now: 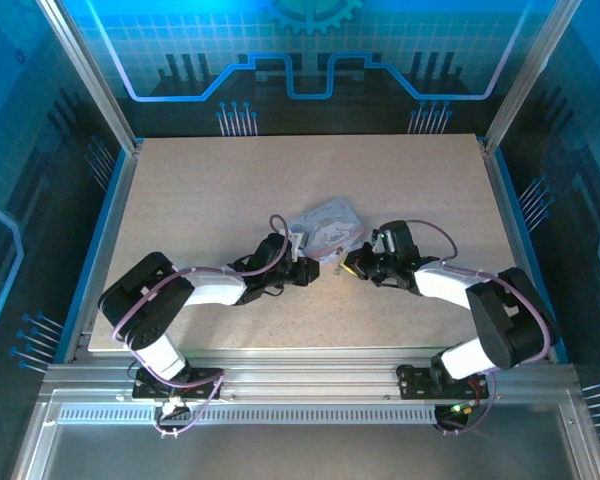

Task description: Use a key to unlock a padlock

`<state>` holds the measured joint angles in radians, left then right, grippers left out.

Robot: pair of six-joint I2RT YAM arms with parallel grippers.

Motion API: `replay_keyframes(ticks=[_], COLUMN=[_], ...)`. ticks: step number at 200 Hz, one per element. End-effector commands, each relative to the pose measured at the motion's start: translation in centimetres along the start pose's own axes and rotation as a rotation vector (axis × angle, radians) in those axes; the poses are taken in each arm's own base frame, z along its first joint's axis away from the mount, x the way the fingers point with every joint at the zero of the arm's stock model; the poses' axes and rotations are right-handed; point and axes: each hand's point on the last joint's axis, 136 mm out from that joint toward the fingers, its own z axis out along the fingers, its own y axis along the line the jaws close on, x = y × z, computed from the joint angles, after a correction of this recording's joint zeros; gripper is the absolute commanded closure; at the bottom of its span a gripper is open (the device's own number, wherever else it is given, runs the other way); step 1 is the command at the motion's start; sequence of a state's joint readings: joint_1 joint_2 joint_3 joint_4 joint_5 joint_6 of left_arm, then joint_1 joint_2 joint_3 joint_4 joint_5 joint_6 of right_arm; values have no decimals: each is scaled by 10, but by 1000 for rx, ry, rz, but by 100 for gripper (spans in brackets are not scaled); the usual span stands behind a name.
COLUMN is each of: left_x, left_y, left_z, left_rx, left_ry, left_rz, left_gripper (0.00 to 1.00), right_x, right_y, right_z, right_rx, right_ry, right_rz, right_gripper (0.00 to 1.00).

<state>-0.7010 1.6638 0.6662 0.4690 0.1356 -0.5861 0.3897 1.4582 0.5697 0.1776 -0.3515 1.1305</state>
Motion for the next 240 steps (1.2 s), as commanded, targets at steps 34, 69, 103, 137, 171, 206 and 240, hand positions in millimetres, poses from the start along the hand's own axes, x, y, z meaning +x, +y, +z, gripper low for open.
replay_keyframes(ticks=[34,69,103,137,171,206,240], left_x=[-14,-14,-14,-16,-16,-15,-15], left_y=[-5,-6,-8,-10,-11,-11,-9], left_z=[1,1,2,2,4,5,6], left_rx=[21,35,43,54,65,71,70], left_ry=[-44,-46,-46,-53,-51,-49,-49], left_rz=[-10,-8,-10,-12,-12,-12,-13], left_gripper=[85,86,86,86,86,86,86], right_x=[-15,-20,-26,-32,-35,-39,-45], right_y=[-7,-4,0,2,0,-7,-2], right_z=[-7,-2,-3,-9,-12,-9,-4], right_rx=[83,68,69,93,124,151,139], right_ry=[-61,-71,-99,-123,-143,-150,-161], right_rz=[57,84,88,89,92,108,120], right_gripper=[100,100,100,100,100,100,100])
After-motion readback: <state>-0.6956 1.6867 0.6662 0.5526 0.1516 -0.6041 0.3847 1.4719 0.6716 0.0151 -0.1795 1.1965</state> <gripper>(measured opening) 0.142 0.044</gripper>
